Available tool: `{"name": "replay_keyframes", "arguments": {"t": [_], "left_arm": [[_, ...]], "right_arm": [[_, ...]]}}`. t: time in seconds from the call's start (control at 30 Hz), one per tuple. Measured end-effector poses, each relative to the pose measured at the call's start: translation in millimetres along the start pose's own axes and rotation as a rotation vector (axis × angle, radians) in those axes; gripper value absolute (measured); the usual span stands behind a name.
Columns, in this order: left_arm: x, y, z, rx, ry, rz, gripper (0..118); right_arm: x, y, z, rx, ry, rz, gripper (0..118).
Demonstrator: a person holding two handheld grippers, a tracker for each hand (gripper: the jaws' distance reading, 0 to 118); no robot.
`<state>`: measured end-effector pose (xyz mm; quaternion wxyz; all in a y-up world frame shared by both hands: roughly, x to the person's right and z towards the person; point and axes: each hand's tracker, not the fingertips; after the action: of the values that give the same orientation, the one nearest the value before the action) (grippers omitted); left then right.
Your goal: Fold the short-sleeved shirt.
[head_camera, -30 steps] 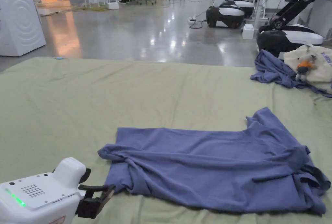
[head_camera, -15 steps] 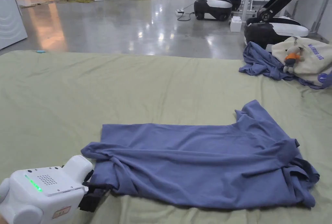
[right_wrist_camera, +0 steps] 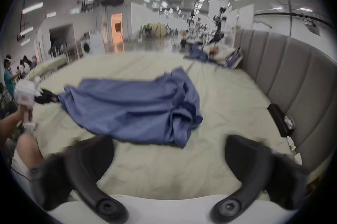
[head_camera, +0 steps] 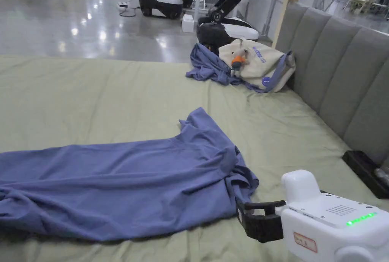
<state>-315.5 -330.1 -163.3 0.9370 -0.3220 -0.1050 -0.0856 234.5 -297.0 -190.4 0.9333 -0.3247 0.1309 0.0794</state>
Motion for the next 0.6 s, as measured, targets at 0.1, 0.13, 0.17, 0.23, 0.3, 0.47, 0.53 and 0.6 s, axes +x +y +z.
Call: {"name": "replay_keyframes", "arguments": {"t": [0.1,0.13,0.17,0.23,0.3,0.47,0.53,0.6], "left_arm": [[0.0,1.8,2.7,0.004,0.002,0.009,4],[-0.1,2.5,4.2,0.004,0.002,0.015,4],[-1.5,2.4,3.7,0.005,0.003,0.02,4],[-5.3,2.0,1.5,0.003,0.005,0.03,4],[-7.9,3.0,1.3,0.001,0.003,0.039,4],[-12.1,4.3,-1.8,-0.002,0.001,0.044,4],[-13.1,4.9,-2.2,-0.005,0.0,0.048,4],[-14.3,5.2,-5.7,-0.011,-0.001,0.048,4]], "right_arm": [[17.1,1.5,-56.9,-0.069,0.033,-0.001,118],[21.0,0.7,-72.6,-0.083,0.022,0.006,118],[24.4,0.1,-85.2,-0.106,0.016,0.008,118],[23.5,1.0,-99.2,-0.138,0.02,-0.016,118],[27.3,-2.3,-110.5,-0.169,0.083,-0.058,117],[30.4,-8.6,-118.9,-0.18,0.101,-0.08,95],[27.8,-7.1,-118.6,-0.176,0.11,-0.057,84],[28.0,-3.7,-115.6,-0.165,0.126,-0.032,57]]}}
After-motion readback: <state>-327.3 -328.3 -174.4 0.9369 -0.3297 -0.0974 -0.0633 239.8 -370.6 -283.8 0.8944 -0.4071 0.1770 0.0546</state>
